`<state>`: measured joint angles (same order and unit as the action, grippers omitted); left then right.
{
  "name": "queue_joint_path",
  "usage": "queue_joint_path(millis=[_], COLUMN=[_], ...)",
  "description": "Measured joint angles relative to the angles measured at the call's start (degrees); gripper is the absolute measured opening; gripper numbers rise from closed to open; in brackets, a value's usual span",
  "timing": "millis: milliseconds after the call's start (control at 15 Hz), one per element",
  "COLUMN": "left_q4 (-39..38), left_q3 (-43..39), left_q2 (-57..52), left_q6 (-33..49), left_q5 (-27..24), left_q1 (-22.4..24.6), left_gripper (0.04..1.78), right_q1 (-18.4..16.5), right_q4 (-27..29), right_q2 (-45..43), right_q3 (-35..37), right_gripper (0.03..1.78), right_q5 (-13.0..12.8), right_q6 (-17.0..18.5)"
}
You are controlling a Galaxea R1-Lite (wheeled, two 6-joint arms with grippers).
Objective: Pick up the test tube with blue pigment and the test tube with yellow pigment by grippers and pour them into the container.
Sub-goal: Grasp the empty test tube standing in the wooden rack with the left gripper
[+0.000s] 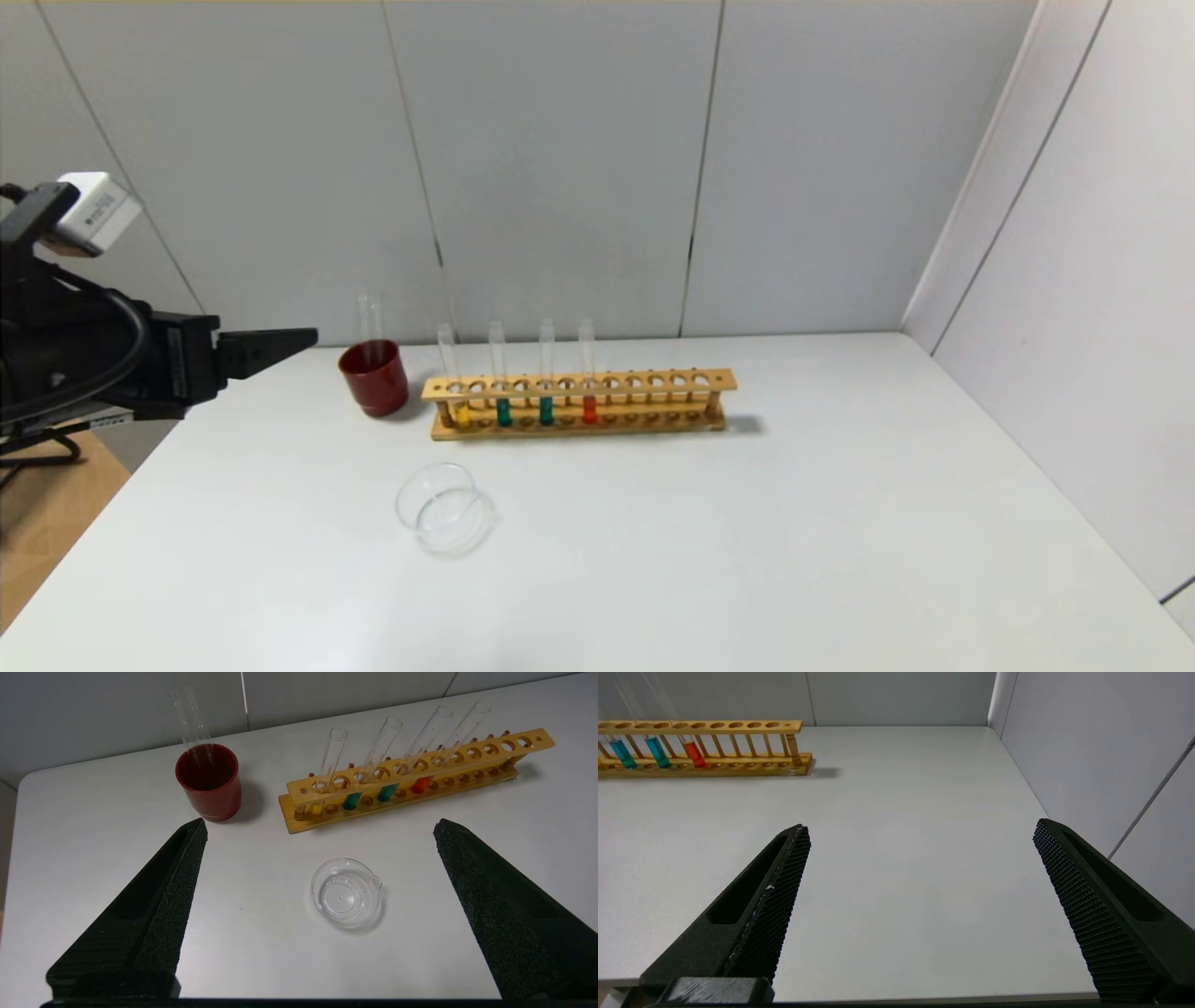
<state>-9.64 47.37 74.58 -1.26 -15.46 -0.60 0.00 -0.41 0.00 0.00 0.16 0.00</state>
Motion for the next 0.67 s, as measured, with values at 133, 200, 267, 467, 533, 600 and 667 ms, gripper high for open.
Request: queue_joint_path(millis=[133,200,267,467,533,600,667], left_q4=[-2.58,-3.86,-5.55,-11.68,-13.75,-15.52,-16.48], left_q3=[-0.16,-0.18,-0.22,-0.29,-0.18,-0.02,0.09], left_q2=[4.24,6.38,8.59,15.41,17.59,19.38,21.03], left_q6=[0.27,0.33,0.49,1.46,1.69,1.85,1.91], left_q5=[0.00,0.00,-0.02,0.05,0.06,0.13,0.16], left_q1=[-0.94,-1.55,-2.15,-4.02,-4.41,-4.74,-5.16], left_gripper=[1.71,1.71,1.71,1.71,1.71,1.71,1.71], right_q1=[0.00,0.00,0.00,0.00,0.00,0.00,0.00], right_q4=[0.00,0.00,0.01,0.00,0.01,0.00,0.01], right_q2=[0.00,0.00,0.00,0.00,0.00,0.00,0.00], right_q3=[0.00,0.00,0.00,0.00,0.00,0.00,0.00], right_gripper=[1.75,1.75,1.75,1.75,1.75,1.75,1.75], right_q5=[0.00,0.00,0.00,0.00,0.00,-0.02,0.00], right_q6=[0.00,0.00,0.00,0.00,0.00,0.00,0.00])
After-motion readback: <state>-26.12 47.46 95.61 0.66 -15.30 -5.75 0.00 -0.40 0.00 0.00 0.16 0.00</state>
